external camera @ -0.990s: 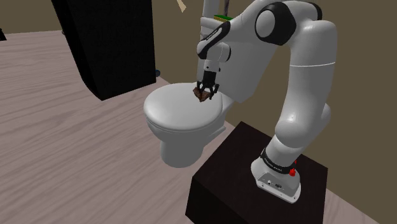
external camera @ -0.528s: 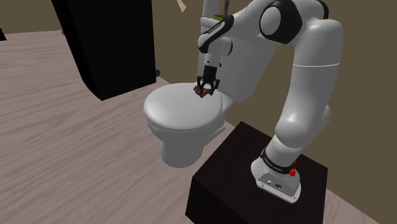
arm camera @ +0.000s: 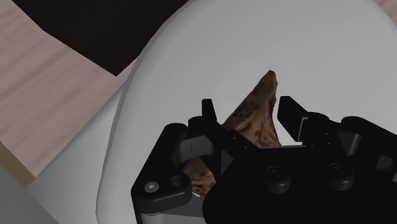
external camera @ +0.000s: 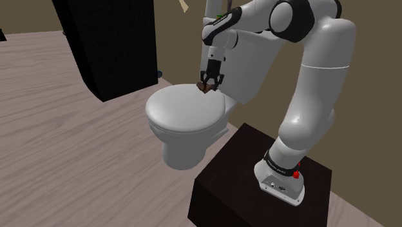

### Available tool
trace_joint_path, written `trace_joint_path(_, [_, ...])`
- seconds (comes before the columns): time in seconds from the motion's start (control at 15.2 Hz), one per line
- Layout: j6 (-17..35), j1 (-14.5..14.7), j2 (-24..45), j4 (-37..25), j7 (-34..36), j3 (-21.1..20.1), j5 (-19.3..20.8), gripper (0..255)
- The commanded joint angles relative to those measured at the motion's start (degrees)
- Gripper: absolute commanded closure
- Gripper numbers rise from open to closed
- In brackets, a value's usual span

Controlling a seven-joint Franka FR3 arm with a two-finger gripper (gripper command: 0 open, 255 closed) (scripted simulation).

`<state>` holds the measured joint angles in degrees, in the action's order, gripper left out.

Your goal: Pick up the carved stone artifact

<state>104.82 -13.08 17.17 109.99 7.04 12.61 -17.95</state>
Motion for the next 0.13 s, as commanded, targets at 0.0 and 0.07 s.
trace_joint_path(0.0, [-0.76,-0.06,-0.47,-0.31,0.14,0.11,0.20,255])
trace_joint_path(0.07, [-0.76,-0.06,-0.46,-0.32,0.14,0.10,0.20,255])
